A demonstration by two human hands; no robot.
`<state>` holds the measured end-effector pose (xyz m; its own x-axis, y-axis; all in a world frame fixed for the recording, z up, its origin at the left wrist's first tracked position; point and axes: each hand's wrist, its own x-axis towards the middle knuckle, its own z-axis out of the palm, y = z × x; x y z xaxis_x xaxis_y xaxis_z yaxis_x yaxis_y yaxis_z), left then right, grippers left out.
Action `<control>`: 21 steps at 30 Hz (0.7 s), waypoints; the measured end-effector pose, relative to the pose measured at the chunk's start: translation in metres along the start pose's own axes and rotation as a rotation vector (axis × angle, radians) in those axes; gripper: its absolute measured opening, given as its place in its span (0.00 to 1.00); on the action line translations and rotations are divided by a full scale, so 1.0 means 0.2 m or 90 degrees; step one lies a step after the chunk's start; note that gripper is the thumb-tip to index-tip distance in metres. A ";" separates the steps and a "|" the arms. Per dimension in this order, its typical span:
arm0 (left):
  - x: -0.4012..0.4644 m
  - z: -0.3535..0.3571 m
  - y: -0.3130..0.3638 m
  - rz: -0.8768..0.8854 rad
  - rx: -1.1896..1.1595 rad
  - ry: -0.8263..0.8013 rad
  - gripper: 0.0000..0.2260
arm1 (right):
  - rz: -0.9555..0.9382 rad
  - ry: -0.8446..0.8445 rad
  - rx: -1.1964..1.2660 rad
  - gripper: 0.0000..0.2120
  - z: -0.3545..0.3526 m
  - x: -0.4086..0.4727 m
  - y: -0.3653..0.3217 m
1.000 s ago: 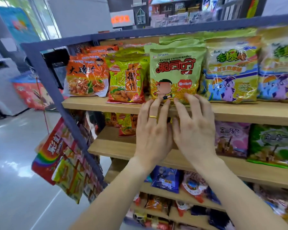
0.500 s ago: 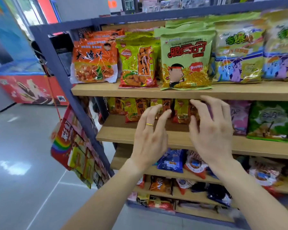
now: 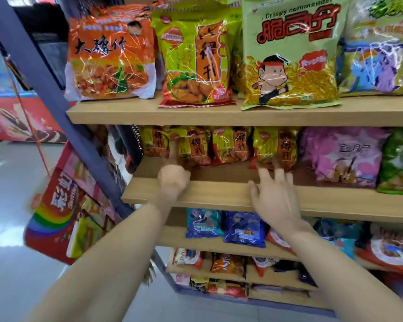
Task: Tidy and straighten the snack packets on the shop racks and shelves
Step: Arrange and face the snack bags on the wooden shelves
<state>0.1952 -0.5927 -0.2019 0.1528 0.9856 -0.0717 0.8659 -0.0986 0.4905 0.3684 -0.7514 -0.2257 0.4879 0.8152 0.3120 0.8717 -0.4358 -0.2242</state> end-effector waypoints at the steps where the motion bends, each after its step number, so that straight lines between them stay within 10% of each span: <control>1: 0.03 0.00 -0.02 -0.008 -0.021 0.004 0.17 | 0.022 -0.020 -0.016 0.25 0.01 0.04 0.01; 10: 0.18 -0.06 -0.26 0.058 -0.126 0.187 0.45 | 0.053 -0.139 -0.079 0.25 0.08 0.14 0.02; 21: 0.00 -0.04 -0.29 0.129 0.025 0.229 0.31 | 0.031 -0.056 -0.023 0.27 0.08 0.02 0.02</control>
<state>0.1418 -0.5850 -0.2236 0.1521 0.9300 0.3346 0.8541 -0.2940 0.4290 0.3734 -0.7438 -0.2402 0.5247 0.8227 0.2187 0.8492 -0.4876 -0.2028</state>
